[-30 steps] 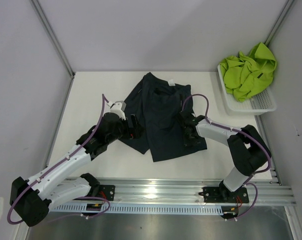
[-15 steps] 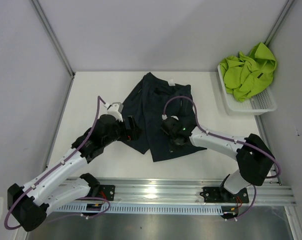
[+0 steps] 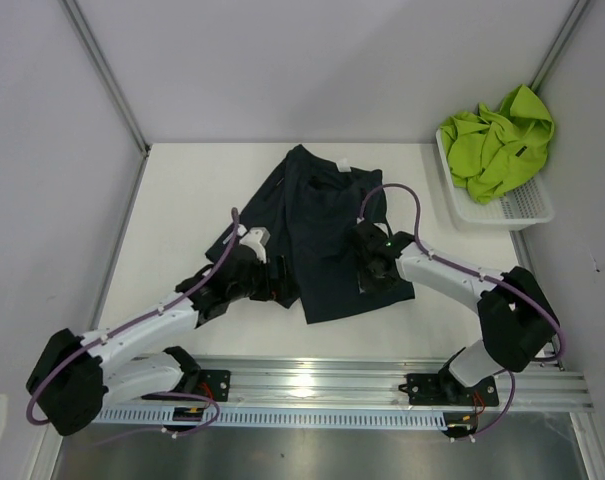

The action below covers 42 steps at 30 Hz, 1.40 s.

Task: Fold and stack the shorts
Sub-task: Flatten the shorts out

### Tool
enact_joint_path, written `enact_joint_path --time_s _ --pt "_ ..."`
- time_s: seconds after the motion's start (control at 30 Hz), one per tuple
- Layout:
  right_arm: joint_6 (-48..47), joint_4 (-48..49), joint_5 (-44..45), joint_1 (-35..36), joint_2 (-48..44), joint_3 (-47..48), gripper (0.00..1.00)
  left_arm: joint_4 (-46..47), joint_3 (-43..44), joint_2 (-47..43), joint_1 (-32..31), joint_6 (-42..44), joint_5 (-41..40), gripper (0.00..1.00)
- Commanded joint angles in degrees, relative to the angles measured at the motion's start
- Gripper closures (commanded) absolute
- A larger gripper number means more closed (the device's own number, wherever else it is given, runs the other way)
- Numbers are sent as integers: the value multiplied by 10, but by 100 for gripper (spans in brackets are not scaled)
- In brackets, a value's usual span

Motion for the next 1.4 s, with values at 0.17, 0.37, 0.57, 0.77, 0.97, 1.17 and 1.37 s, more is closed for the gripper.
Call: enact_joint_path --time_s 0.17,0.37,0.57,0.77,0.97,1.17,1.37 --pt "-64 26 -25 -68 59 2 53 83 54 147 -25 -11 5 1" --pt "-88 16 -35 -83 102 33 54 95 91 216 -26 -7 -2 1" --pt "-119 -8 -56 -95 142 60 55 93 98 229 -26 -8 5 1" --pt "-130 -10 -85 -103 153 66 71 70 98 214 -26 -3 -9 1" --pt "-150 -11 -125 -121 168 66 87 45 95 189 -20 -1 -38 1" --pt "-125 1 -192 -79 132 48 100 19 76 138 9 2 -35 1" --pt "39 1 -98 145 89 78 100 -57 48 22 9 0 -69 1"
